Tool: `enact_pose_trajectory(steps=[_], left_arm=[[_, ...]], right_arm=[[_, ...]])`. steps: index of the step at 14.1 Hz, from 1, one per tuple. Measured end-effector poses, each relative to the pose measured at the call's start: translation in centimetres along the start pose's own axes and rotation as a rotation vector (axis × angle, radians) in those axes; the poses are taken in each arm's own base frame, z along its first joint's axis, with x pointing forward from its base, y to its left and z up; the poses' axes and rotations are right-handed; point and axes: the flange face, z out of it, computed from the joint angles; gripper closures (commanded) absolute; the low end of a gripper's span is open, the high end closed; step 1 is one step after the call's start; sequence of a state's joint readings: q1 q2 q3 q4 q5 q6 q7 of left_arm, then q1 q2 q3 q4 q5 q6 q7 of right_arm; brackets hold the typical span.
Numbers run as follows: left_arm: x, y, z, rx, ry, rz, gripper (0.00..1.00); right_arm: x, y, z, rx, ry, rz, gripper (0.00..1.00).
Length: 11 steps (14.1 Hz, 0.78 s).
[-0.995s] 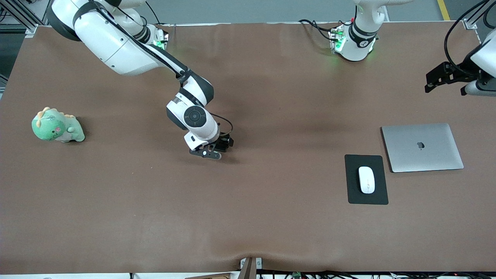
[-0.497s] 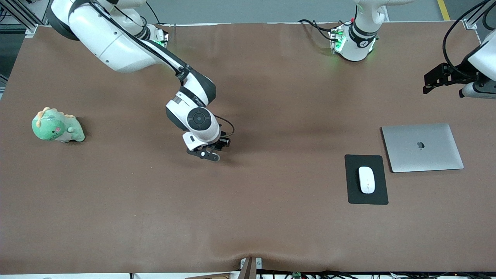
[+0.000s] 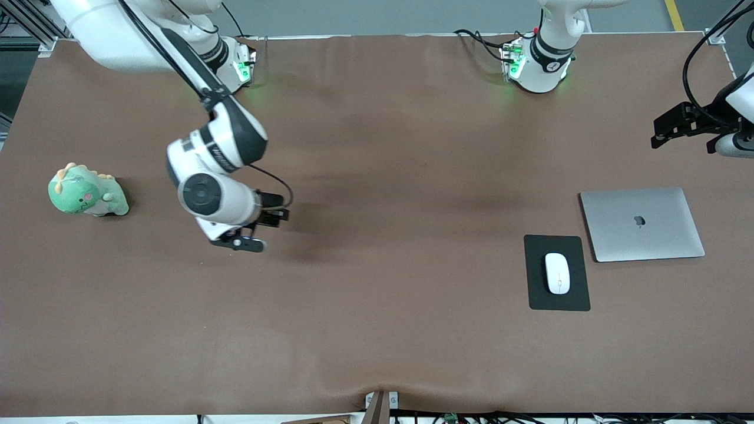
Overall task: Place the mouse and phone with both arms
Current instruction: 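Carry the black phone with the right gripper toward the green plush toy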
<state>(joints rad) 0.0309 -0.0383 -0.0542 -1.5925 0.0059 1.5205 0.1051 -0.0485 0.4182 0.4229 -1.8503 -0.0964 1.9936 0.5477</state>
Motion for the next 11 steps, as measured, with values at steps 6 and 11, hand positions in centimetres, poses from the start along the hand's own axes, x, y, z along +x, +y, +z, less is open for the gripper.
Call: enact_pose_trajectory(steps=[6,11], left_arm=[[-0.1,0.1,0.1,-0.001,-0.013,0.001,0.0],[-0.1,0.1,0.1,-0.001,-0.014,0.001,0.0]], right_arm=[[-0.8,16.0,6.7,-0.026,0.031,-0.093,1.0],[-2.2,23.0,12.0,-0.02,0.096,-0.112,1.0]])
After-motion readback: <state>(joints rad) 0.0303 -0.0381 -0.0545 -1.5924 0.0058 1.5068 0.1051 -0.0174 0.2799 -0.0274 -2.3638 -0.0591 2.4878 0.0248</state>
